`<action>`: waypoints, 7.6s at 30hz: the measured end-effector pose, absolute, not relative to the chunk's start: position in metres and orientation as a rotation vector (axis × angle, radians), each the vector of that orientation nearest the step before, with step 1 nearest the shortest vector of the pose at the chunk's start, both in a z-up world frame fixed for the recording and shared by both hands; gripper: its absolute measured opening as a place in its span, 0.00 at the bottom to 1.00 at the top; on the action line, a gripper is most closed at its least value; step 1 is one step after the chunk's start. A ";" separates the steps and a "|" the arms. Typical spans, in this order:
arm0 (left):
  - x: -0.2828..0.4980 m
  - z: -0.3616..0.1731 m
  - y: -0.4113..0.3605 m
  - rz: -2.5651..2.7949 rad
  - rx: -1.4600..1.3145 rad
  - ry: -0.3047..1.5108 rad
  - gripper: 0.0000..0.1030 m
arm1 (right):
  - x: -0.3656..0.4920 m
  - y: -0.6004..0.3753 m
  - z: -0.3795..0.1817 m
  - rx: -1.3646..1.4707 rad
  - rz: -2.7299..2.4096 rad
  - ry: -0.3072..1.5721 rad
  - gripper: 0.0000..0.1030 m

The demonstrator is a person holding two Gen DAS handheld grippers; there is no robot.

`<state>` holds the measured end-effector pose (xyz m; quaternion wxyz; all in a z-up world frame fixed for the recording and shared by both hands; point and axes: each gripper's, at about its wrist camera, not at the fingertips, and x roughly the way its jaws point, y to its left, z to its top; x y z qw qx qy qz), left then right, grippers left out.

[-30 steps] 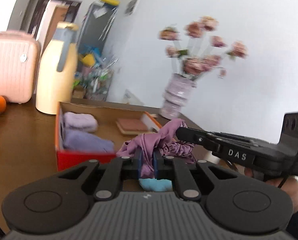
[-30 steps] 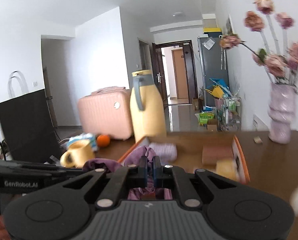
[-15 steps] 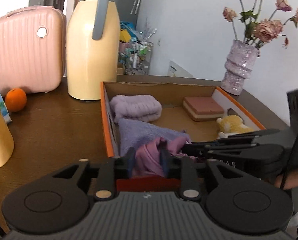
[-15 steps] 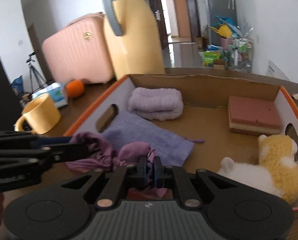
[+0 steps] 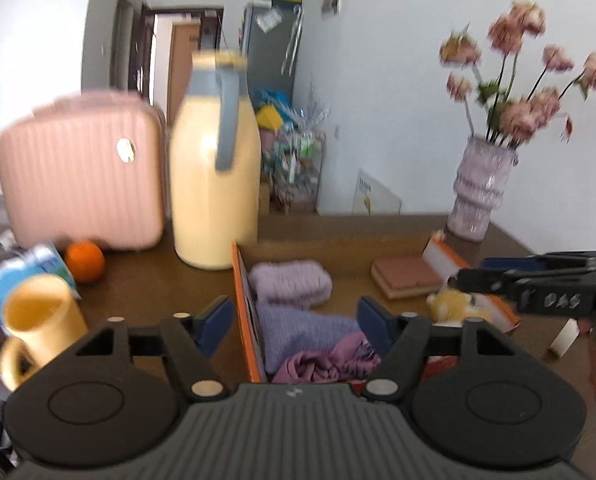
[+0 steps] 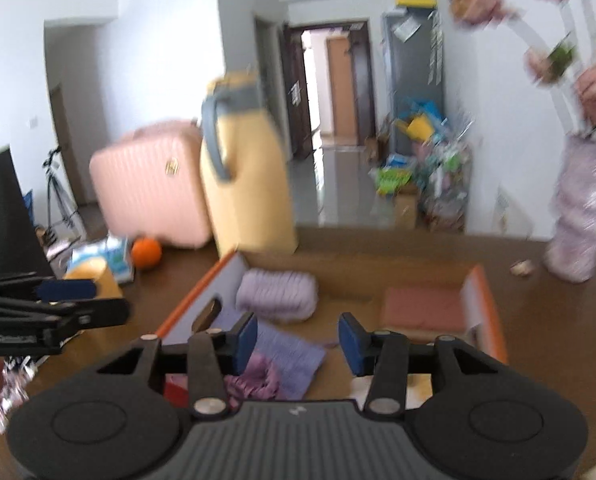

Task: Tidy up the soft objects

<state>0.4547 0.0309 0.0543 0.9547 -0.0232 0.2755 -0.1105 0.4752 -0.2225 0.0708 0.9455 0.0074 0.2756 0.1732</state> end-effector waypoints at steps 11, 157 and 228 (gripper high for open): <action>0.361 0.100 0.018 -0.161 0.027 0.349 0.81 | 0.377 -0.270 0.117 -0.017 0.259 0.376 0.76; 0.476 0.093 0.004 -0.054 0.004 0.495 0.94 | 0.453 -0.298 0.123 -0.067 0.207 0.418 0.97; 0.296 -0.019 0.003 -0.238 -0.048 0.467 0.96 | 0.288 -0.268 -0.056 0.050 0.158 0.585 0.80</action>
